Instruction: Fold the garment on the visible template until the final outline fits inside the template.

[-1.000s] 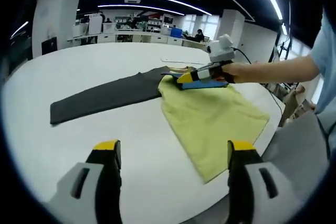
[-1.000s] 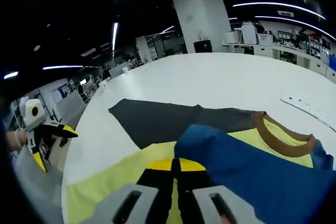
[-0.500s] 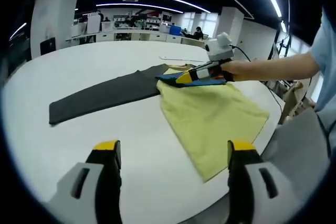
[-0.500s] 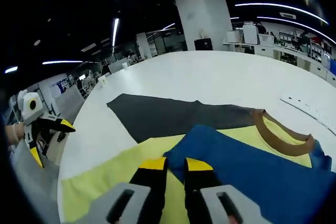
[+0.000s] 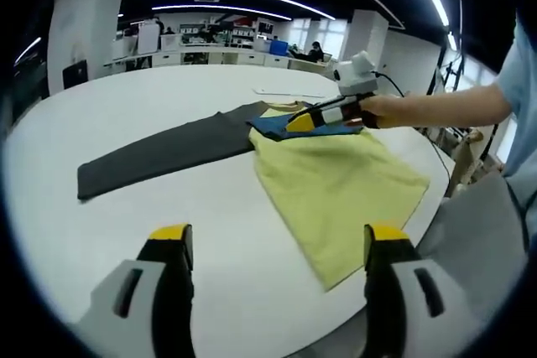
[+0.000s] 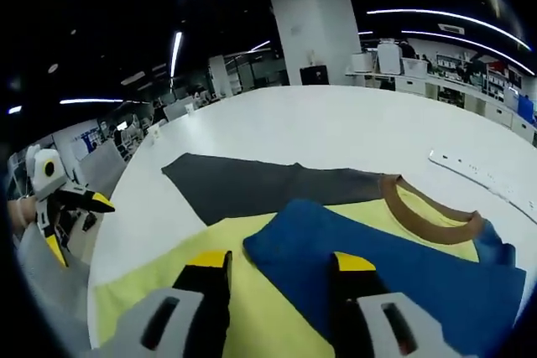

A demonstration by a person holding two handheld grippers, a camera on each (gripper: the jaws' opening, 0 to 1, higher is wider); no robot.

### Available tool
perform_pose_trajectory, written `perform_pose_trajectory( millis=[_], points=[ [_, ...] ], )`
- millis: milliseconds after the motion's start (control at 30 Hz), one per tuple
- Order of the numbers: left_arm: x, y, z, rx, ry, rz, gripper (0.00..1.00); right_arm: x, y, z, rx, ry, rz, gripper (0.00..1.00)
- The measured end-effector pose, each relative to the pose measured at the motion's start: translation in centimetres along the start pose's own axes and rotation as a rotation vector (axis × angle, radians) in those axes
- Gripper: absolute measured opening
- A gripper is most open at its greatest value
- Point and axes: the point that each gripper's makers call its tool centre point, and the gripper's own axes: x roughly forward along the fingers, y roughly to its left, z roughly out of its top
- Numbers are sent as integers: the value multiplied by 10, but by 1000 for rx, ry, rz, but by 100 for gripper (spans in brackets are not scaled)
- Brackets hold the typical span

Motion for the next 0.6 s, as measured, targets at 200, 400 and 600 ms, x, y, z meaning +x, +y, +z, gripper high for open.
perform_pose_trajectory(
  millis=[200,400,600],
  points=[
    [0,0,-1,4,6,-3,82,-6,-5,1,7,-6,1,57],
    [0,0,-2,3,9,-4,82,-11,-9,-1,12,0,-1,70],
    [0,0,-1,5,13,-4,82,-23,-21,-2,17,1,-18,68]
  ],
)
